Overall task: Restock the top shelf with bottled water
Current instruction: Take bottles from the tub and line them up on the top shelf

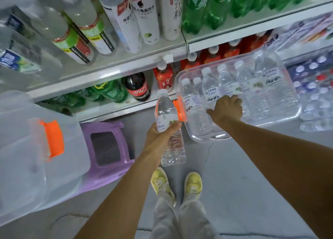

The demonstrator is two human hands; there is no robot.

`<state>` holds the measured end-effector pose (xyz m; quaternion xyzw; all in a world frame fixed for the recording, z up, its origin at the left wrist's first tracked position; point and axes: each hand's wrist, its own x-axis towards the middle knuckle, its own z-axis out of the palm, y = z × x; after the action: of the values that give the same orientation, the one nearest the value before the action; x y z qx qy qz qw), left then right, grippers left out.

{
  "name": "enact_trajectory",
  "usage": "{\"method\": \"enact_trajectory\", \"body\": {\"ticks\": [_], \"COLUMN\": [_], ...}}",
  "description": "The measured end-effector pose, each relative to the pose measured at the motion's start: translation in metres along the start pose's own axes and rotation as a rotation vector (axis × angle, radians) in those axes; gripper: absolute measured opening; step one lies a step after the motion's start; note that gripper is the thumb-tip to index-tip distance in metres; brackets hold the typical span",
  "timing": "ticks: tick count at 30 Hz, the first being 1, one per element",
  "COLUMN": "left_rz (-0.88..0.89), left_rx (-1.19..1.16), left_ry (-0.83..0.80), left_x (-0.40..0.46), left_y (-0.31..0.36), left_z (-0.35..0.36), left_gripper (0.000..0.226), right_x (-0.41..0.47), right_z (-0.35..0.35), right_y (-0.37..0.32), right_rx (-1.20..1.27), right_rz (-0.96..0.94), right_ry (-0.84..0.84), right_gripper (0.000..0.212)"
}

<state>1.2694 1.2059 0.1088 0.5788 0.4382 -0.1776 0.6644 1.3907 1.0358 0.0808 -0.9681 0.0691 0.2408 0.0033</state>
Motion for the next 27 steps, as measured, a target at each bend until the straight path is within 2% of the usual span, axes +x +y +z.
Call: {"method": "enact_trajectory", "body": {"ticks": [4, 11, 13, 16, 19, 21, 24, 26, 27], "left_rz": [-0.016, 0.003, 0.017, 0.041, 0.036, 0.043, 0.083, 0.144, 0.179], "left_rx": [0.003, -0.006, -0.011, -0.036, -0.054, -0.095, -0.192, -0.243, -0.264], "left_ry": [0.010, -0.024, -0.031, -0.017, -0.008, 0.000, -0.010, -0.020, -0.024], "left_x": [0.008, 0.001, -0.005, -0.021, -0.048, -0.068, -0.103, -0.126, -0.139], "left_y": [0.001, 0.012, 0.017, 0.029, 0.048, 0.063, 0.089, 0.107, 0.116], "left_z": [0.002, 0.002, 0.002, 0.000, -0.004, -0.010, -0.018, -0.025, -0.028], "left_gripper": [0.047, 0.049, 0.049, 0.049, 0.026, 0.019, 0.042, 0.045, 0.045], "right_x": [0.005, -0.002, -0.006, -0.018, -0.044, -0.064, -0.097, -0.120, -0.131], "right_z": [0.000, -0.006, -0.013, -0.026, -0.047, -0.065, -0.100, -0.128, -0.142], "right_y": [-0.004, 0.001, 0.004, 0.010, 0.012, 0.011, 0.010, 0.007, 0.004], "right_rx": [-0.098, 0.044, 0.147, 0.430, 0.652, 0.787, 0.982, 1.074, 1.098], "right_rz": [-0.005, -0.015, 0.017, 0.113, 0.130, 0.101, 0.040, -0.035, -0.099], "right_ry": [0.029, -0.023, -0.074, -0.154, -0.175, -0.214, -0.269, -0.308, -0.306], "right_gripper": [0.070, 0.081, 0.083, 0.087, 0.089, 0.079, 0.038, 0.022, 0.021]}}
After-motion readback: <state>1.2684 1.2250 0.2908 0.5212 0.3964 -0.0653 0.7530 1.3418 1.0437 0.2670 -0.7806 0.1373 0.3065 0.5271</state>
